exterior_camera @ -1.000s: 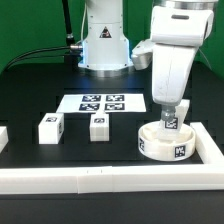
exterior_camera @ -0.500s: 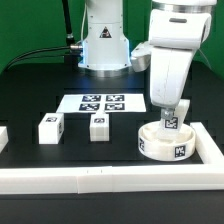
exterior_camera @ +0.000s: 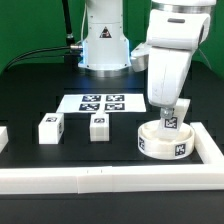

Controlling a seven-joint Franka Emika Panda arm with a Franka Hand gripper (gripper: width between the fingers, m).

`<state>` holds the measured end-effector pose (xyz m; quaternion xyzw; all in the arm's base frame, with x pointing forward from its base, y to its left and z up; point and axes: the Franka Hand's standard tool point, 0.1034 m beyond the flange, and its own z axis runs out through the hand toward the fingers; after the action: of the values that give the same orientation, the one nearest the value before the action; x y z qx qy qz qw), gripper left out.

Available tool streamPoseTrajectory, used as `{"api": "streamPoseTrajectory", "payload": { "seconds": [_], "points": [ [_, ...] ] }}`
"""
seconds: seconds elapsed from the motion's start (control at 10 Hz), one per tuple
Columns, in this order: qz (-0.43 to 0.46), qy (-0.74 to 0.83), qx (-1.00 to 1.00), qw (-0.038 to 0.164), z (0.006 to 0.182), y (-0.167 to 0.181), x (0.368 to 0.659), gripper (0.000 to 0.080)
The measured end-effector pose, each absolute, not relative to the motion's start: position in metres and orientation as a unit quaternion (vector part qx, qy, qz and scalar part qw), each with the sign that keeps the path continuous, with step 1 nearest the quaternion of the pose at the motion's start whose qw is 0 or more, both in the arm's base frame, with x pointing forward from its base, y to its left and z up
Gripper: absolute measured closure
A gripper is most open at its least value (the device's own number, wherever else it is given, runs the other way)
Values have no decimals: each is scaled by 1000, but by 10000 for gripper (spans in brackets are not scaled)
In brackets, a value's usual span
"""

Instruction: Assemble stool

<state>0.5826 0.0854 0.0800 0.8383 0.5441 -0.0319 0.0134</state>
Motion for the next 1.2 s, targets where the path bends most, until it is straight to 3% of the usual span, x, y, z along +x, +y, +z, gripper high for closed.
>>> {"api": "streamPoseTrajectory", "payload": {
  "seconds": [0.5,0.9,1.2],
  "points": [
    [7,270,963,12,79,91,576,462],
    [10,16,1000,-16,78,96,576,462],
    [8,-76,997,-21,78,98,576,462]
  ]
}}
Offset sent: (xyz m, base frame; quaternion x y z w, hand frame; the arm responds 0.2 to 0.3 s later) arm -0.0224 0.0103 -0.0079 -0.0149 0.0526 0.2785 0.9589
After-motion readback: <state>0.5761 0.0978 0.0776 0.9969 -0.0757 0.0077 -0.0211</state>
